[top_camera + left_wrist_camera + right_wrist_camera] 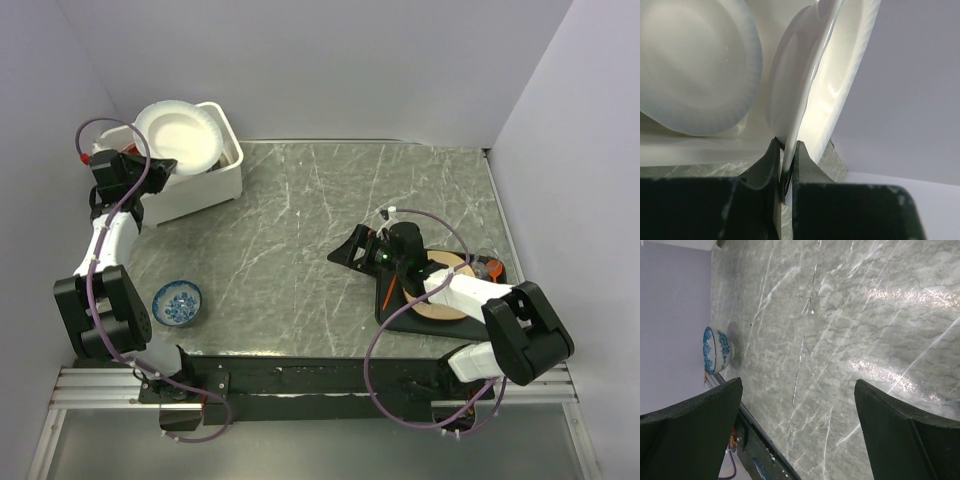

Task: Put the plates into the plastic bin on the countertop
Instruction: Place the plate in the plastic bin.

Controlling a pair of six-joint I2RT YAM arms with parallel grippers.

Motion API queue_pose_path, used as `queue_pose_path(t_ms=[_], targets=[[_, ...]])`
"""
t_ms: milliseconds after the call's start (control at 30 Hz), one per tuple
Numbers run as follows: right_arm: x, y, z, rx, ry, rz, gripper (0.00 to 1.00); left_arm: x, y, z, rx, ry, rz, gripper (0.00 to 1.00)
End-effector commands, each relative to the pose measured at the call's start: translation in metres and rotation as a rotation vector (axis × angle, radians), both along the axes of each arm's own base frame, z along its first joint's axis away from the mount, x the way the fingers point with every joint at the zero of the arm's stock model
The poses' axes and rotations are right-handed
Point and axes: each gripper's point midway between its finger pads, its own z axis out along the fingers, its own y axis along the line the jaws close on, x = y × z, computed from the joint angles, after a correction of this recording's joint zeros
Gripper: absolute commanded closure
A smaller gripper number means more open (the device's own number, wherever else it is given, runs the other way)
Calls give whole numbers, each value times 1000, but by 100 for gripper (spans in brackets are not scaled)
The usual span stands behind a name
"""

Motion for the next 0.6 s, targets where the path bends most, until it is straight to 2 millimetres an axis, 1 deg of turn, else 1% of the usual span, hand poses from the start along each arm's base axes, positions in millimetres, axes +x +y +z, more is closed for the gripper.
queue_pose_path(t_ms=[0,167,267,433,567], targets=[[7,6,18,11,-63,13,0,4,4,64,42,-227,-10,99],[12,12,18,21,-58,31,0,3,12,57,31,-212,5,99],[13,16,19,24,-60,38,0,4,18,50,24,-196,18,99],[13,15,17,22,-56,37,0,8,21,40,8,-185,17,99],[12,14,15,20,-51,33,0,13,24,28,-8,-166,17,99]])
